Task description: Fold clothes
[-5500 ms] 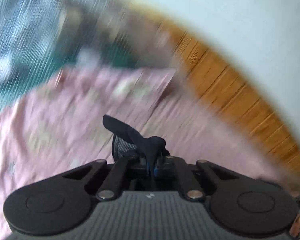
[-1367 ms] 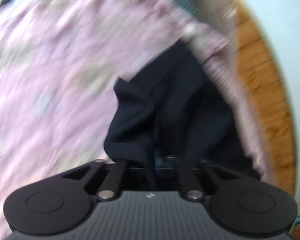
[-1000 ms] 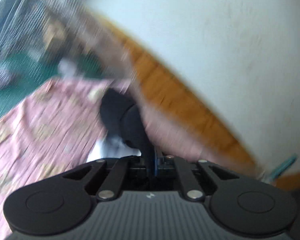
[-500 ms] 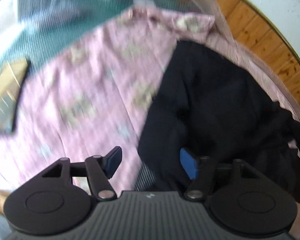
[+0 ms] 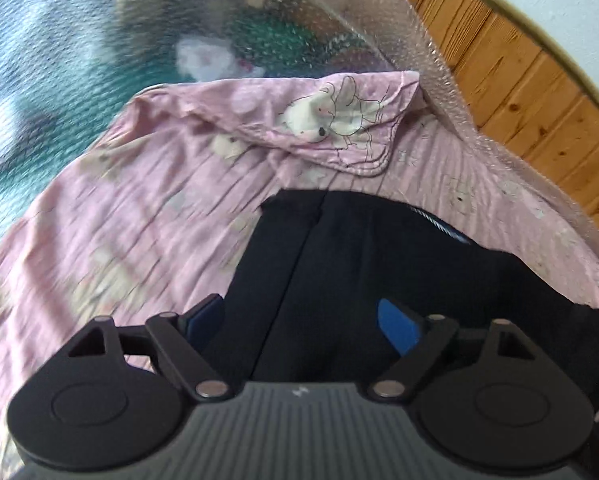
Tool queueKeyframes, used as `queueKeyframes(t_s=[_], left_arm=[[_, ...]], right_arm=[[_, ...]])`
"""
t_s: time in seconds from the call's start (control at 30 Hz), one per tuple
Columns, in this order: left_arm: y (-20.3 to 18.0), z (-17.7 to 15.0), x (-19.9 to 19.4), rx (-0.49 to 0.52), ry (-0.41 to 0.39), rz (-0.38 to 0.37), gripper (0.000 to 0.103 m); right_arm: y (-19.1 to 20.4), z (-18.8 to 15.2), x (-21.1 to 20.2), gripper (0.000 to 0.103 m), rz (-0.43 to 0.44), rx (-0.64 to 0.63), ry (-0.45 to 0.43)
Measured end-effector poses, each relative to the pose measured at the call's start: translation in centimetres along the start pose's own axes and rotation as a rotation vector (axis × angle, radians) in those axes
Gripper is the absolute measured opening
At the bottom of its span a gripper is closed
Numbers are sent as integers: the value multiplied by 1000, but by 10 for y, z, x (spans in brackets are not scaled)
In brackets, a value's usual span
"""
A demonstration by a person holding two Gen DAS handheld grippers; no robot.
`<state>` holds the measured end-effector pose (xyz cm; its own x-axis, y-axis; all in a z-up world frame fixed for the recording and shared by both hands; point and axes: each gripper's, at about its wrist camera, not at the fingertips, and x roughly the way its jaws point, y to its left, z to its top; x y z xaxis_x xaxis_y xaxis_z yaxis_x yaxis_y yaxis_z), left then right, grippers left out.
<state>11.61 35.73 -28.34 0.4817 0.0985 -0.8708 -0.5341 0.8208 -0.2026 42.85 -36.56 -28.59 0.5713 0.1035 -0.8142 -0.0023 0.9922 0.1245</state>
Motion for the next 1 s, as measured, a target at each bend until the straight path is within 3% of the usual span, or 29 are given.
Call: queueKeyframes(t_s=[0.13, 0.27, 0.4, 0.43, 0.47, 0.5, 0.53, 0.57, 0.6, 0.73, 0.8, 0.9, 0.93, 0.97, 1.0], left_arm=[[4, 20, 33, -4, 18, 0, 90], [8, 29, 69, 9, 56, 19, 91], [-8, 28, 87, 41, 43, -35, 91], [-14, 29, 90, 56, 28, -39, 72], [-21, 31, 90, 73, 11, -38, 33], [-27, 34, 88, 80, -4, -49, 23], [-33, 37, 83, 79, -28, -66, 10], [-37, 42, 75, 76, -64, -80, 7], [-40, 49, 62, 71, -114, -92, 6], [-51, 81, 18, 41, -297, -132, 6], [-57, 100, 18, 20, -324, -138, 6], [-69, 121, 55, 1, -216, -119, 21], [-74, 122, 68, 13, -156, -74, 27], [-78, 119, 74, 31, -115, -30, 32], [-81, 114, 71, 47, -101, -18, 33]], right_arm=[[11, 26, 32, 89, 11, -25, -17], [1, 51, 49, 96, -47, 14, -69], [-10, 76, 81, 98, -62, 32, -63], [-12, 81, 90, 97, -50, 24, -49], [-12, 83, 100, 96, -30, 7, -24], [-11, 86, 109, 80, -9, -10, 1], [-10, 88, 116, 41, 7, -24, 20], [-10, 93, 113, 12, -7, -24, 7], [-9, 98, 110, 3, -20, -24, -6], [-8, 117, 96, 3, -74, -22, -58], [-7, 126, 90, 3, -101, -22, -85], [-6, 141, 80, 4, -142, -21, -124], [-6, 145, 79, 13, -158, -22, -127], [-5, 144, 94, 30, -192, -30, -73], [-5, 139, 98, 37, -217, -29, -49]])
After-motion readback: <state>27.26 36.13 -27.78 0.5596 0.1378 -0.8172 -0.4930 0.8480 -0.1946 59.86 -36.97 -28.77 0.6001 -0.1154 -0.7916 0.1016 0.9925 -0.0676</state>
